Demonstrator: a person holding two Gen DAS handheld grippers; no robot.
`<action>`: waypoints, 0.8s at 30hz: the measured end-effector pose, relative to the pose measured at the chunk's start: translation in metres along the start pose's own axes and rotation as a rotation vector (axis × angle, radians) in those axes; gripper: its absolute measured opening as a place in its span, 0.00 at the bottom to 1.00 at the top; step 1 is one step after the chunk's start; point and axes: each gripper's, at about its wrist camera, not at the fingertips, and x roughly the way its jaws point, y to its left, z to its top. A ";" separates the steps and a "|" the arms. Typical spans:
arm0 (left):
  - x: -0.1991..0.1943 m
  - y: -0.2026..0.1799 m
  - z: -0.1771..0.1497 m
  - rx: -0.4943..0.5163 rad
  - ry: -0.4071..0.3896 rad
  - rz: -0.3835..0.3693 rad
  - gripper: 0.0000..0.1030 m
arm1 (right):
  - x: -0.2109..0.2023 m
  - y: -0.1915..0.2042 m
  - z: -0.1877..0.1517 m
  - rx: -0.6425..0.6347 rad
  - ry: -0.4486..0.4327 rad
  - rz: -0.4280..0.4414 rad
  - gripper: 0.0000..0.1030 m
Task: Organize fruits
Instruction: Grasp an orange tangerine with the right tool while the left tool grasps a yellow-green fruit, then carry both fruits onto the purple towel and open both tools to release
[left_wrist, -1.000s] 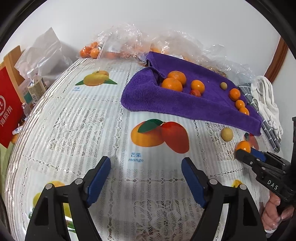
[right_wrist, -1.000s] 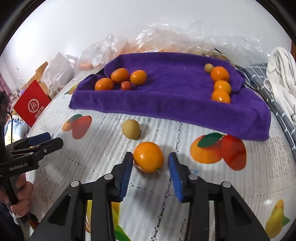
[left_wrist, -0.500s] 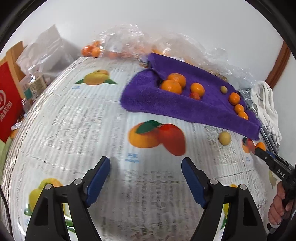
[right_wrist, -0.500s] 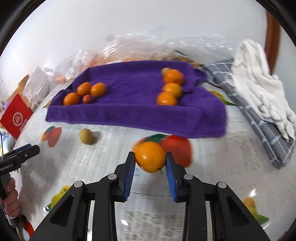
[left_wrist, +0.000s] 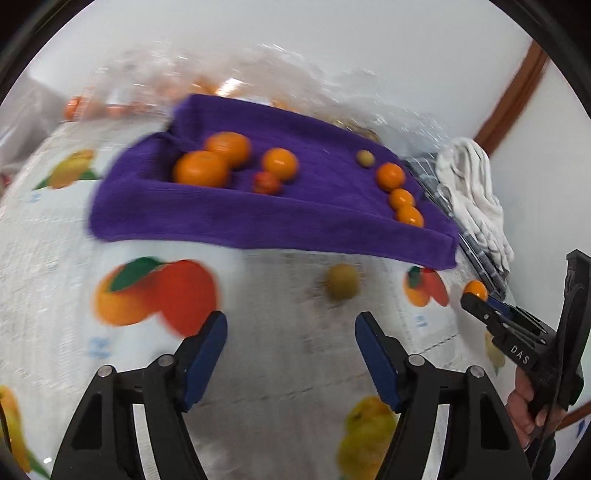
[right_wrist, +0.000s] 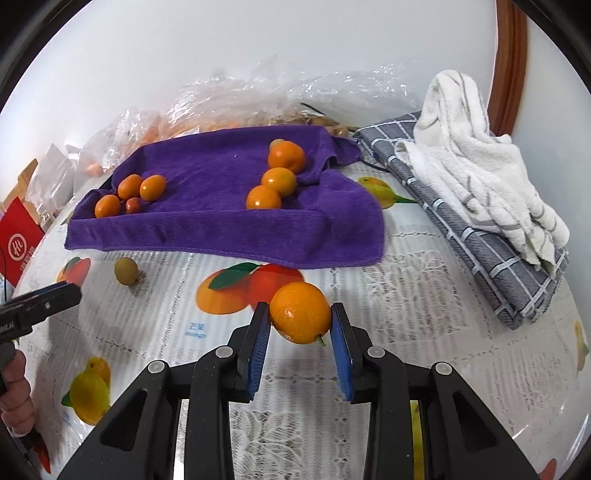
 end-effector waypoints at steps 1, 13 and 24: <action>0.004 -0.008 0.002 0.020 -0.003 0.012 0.64 | 0.000 -0.002 -0.001 0.000 -0.001 -0.004 0.32; 0.030 -0.043 0.013 0.113 -0.032 0.088 0.23 | 0.008 -0.012 -0.009 0.019 0.026 -0.029 0.32; 0.015 -0.026 0.012 0.041 -0.116 0.003 0.23 | 0.006 -0.005 -0.012 0.046 0.033 0.017 0.32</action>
